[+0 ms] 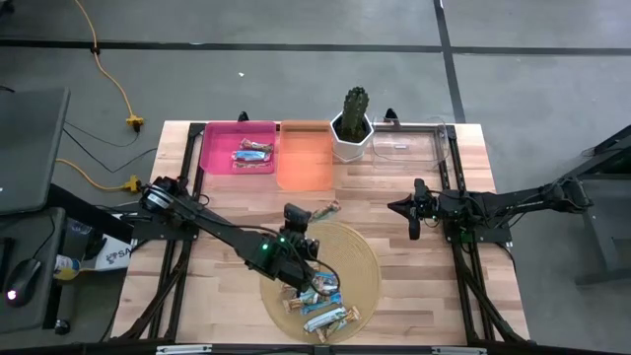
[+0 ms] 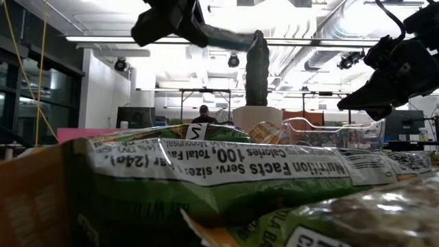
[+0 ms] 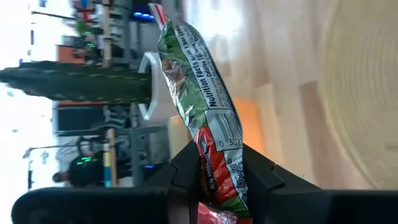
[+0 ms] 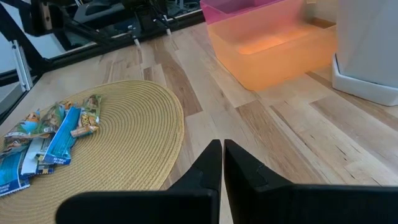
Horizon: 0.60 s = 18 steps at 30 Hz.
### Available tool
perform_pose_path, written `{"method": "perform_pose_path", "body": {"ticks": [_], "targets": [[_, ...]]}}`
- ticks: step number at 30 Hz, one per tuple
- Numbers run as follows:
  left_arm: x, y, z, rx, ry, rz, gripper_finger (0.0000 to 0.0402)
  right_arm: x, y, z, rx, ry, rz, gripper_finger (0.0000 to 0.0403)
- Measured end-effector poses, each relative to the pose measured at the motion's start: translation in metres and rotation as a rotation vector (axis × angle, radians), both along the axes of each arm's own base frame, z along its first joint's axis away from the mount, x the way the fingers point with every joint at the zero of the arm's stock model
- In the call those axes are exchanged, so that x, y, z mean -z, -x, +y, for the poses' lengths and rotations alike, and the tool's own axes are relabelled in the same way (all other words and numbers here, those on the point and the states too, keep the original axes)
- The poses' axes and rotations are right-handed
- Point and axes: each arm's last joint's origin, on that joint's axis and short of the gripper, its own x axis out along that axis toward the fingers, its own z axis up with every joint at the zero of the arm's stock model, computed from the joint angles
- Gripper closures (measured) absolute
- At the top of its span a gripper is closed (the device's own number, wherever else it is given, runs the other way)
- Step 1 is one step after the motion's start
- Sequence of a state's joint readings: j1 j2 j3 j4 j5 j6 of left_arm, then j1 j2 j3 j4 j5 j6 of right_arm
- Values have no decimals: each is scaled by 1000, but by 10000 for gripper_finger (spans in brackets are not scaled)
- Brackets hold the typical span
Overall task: Pick and place Granola Bars by type
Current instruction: Put the red granola bar into the pink bin
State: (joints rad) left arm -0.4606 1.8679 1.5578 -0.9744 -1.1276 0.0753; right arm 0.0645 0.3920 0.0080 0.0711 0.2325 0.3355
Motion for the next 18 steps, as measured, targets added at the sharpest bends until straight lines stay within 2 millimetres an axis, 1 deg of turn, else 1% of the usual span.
{"method": "perform_pose_path", "body": {"ticks": [5,7,9,12,14,18], "targets": [[-3,-1,1,-26,-75,-50,330,0,0,0,0,0,0,402],[-9,0,2,-31,-86,-65,330,0,0,0,-1,1,1,402],[-18,-2,1,-39,-72,-106,330,0,0,0,0,1,0,402],[-41,-1,2,-52,-67,-172,330,0,0,0,0,1,1,402],[-62,-2,4,-76,-61,-254,330,0,0,0,0,0,0,402],[-102,7,14,-102,-36,-336,330,0,0,0,-1,1,4,402]]}}
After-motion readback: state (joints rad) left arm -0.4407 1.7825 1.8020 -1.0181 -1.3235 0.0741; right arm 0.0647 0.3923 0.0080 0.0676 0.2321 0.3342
